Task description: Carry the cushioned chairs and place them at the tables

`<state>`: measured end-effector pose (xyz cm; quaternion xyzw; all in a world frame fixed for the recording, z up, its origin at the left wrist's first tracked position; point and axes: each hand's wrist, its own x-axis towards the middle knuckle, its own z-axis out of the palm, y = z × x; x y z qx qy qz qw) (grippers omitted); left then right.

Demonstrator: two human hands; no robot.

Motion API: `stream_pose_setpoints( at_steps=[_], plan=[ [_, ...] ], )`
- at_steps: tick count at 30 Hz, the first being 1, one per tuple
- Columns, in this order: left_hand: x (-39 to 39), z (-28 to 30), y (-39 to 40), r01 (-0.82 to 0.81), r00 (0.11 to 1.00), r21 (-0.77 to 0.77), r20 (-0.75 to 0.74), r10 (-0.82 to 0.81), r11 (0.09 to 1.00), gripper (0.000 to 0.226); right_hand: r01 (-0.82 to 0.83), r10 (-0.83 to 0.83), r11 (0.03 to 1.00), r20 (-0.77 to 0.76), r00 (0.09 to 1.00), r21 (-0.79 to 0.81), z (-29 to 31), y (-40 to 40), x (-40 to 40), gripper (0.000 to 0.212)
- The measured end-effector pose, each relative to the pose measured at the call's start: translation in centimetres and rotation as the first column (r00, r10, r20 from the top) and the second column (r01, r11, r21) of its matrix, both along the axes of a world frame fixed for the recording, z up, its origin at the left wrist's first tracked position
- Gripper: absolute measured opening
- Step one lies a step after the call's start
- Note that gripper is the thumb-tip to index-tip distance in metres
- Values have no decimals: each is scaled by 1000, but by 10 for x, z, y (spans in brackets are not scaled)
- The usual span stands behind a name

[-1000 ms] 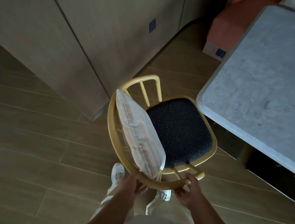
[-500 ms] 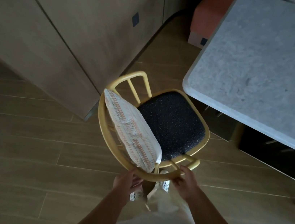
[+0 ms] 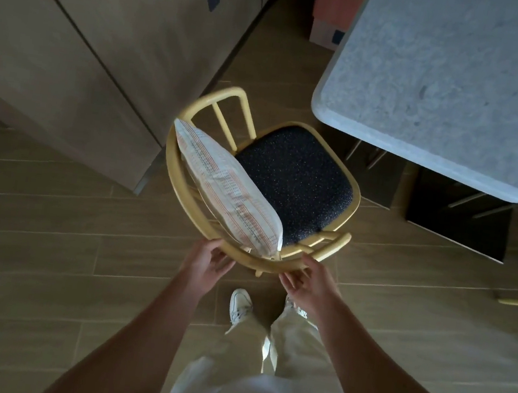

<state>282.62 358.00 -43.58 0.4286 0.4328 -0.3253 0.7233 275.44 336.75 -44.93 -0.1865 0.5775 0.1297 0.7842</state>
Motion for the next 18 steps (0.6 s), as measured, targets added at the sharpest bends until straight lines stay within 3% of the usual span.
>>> stream_pose_setpoints(
  at_steps=[7,18],
  plan=[
    [-35,7,-31,46,997,-15,-56,-46,999,36,-37,32,997,-73,997,-71,4,-36,-28,22],
    [-129,-1,-160,20,990,80,-138,-9,997,36,-159,128,956,-137,982,-246,-7,-169,-92,10]
  ],
)
